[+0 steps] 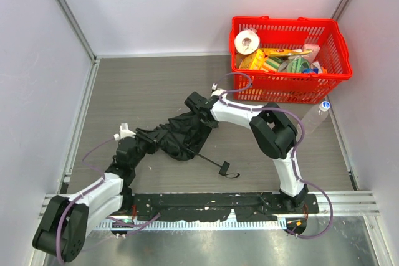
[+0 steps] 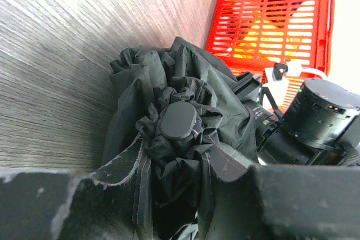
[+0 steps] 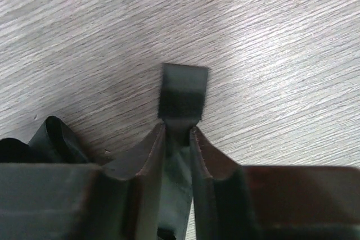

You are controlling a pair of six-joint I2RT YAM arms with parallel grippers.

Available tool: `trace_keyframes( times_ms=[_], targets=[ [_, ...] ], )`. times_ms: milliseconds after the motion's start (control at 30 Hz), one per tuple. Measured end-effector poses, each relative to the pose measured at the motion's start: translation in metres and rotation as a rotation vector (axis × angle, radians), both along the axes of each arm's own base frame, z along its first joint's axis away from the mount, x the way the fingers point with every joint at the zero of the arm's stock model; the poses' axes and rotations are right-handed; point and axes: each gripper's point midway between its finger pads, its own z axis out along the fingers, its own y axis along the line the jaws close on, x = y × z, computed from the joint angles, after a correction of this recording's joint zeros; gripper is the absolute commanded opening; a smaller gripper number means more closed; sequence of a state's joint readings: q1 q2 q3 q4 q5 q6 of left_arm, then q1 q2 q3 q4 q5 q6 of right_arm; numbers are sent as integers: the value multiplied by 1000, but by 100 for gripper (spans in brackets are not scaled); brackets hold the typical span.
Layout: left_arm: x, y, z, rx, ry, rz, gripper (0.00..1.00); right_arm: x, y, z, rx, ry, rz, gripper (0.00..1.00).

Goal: Put away the umbrella

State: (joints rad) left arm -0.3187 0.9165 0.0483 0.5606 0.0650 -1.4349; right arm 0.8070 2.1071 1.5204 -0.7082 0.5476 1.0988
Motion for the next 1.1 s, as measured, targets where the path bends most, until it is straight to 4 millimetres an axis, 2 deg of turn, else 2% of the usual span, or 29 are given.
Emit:
trace_keyframes(
  times_ms=[33, 100, 133, 300, 400, 633, 733, 900, 1033, 1100],
  targets=[
    [0, 0, 2, 0, -7, 0, 0, 0, 0, 0, 3, -4, 1, 18],
    [-1, 0, 7, -3, -23, -1, 0, 0, 0, 1, 6, -10, 8, 9],
    [-1, 0, 8, -2, -27, -2, 0, 1, 1, 1, 7, -14, 15, 1],
    [-3, 0, 4, 4, -14, -11, 0, 5, 5, 2, -17, -22, 87, 1],
    [-3, -3, 10, -15, -33, -21, 0, 14, 14, 3, -11, -44, 131, 1],
    [-3, -9, 60, -108, -202, -46, 0, 32, 41, 5, 64, -96, 206, 1],
    [-4, -10, 68, -124, -228, -54, 0, 39, 50, 6, 118, -100, 232, 1],
    [-3, -13, 58, -127, -188, -66, 0, 57, 66, 8, 199, -112, 288, 1],
    [-1, -15, 36, -102, -116, -71, 0, 80, 85, 11, 237, -145, 322, 1],
    [0, -15, 23, -88, -75, -70, 0, 87, 88, 12, 244, -153, 323, 1]
  ],
)
